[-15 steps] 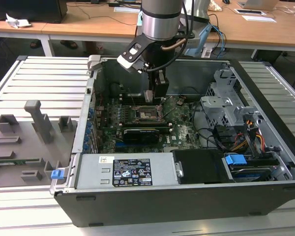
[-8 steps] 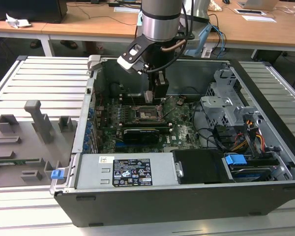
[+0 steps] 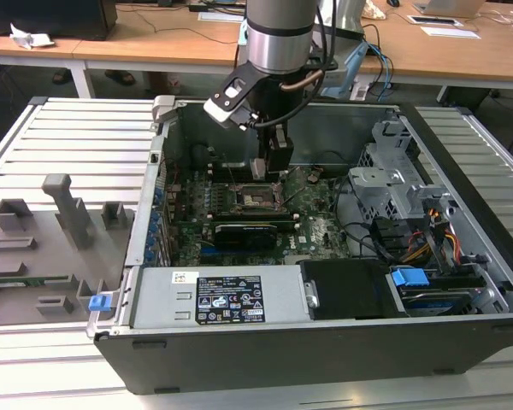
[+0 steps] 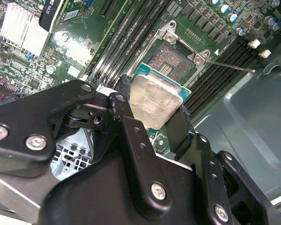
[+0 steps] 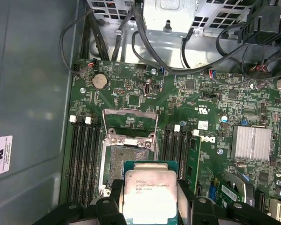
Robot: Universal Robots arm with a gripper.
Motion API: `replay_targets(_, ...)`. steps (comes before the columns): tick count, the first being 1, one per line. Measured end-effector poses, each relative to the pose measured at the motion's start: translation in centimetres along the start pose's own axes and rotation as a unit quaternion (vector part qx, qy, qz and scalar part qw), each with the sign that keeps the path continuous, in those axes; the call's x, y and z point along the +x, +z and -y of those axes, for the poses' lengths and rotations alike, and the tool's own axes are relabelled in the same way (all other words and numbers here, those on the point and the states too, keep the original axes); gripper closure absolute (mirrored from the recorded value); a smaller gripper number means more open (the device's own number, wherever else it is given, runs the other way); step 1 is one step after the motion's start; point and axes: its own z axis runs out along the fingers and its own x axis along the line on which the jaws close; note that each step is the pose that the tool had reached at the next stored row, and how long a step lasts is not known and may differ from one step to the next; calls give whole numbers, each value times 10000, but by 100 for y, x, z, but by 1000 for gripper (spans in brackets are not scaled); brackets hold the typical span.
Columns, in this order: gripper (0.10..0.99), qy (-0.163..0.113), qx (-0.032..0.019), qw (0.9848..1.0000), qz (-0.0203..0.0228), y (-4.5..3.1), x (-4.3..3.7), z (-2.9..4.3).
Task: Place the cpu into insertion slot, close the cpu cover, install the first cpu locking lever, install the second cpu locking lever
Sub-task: 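Place the cpu into insertion slot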
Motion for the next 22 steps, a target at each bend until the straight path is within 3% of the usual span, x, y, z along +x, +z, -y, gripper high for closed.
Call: replay_targets(22, 545, 9, 25, 10000, -2, 101, -3, 5)
